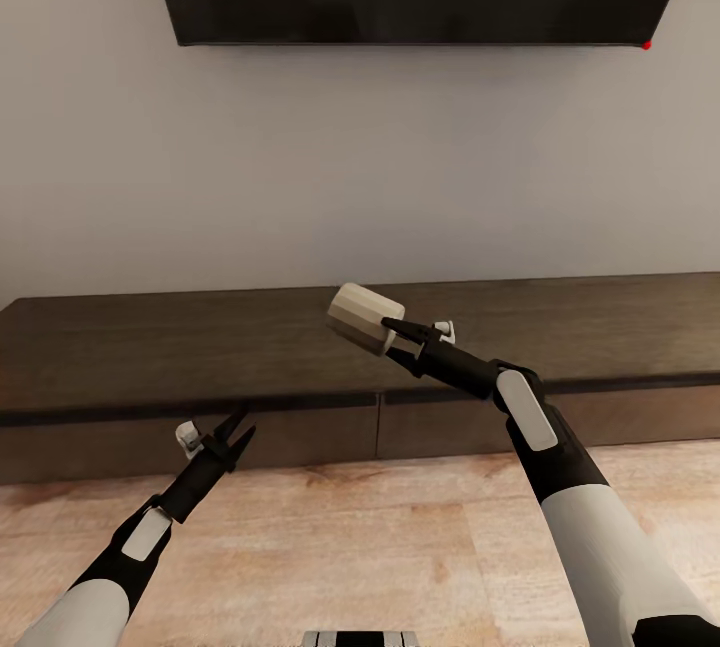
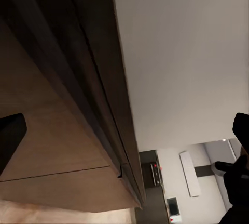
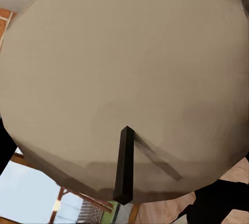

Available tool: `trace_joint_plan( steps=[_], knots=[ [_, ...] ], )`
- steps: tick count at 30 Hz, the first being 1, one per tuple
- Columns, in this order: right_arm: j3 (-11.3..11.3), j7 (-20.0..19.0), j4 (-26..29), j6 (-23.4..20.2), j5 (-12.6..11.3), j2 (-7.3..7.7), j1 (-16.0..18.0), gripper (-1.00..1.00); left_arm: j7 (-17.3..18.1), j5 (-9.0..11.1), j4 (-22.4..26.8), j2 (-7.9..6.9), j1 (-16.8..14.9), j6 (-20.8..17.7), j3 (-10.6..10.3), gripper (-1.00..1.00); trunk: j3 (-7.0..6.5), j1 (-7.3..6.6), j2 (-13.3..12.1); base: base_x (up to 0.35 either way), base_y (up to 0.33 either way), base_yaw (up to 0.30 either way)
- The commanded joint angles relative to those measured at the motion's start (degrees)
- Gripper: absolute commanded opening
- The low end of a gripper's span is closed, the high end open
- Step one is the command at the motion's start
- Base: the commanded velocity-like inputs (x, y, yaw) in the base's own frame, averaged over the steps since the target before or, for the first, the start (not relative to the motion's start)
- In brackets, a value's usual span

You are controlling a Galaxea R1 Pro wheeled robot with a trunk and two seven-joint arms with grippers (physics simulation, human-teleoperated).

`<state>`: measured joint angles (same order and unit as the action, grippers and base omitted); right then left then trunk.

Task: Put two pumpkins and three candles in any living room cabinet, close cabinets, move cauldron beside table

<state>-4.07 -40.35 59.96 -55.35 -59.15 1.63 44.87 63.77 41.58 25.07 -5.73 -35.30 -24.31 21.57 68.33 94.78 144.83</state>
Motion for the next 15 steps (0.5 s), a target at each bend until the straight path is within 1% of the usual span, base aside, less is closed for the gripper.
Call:
trace_joint_plan(
  steps=[1, 15],
  knots=[
    [-0.1, -0.2, 0.0, -0.2, -0.2, 0.04, 0.0, -1.0, 0.1, 0.2, 0.0, 0.01, 0.0, -0.6, 0.1, 1.0, 0.04, -0.01, 0.0, 0.0, 0.0, 0.0],
    [-0.1, -0.2, 0.0, -0.2, -0.2, 0.04, 0.0, -1.0, 0.1, 0.2, 0.0, 0.0, 0.0, -0.5, 0.0, 1.0, 0.04, -0.01, 0.0, 0.0, 0.0, 0.0]
  ],
)
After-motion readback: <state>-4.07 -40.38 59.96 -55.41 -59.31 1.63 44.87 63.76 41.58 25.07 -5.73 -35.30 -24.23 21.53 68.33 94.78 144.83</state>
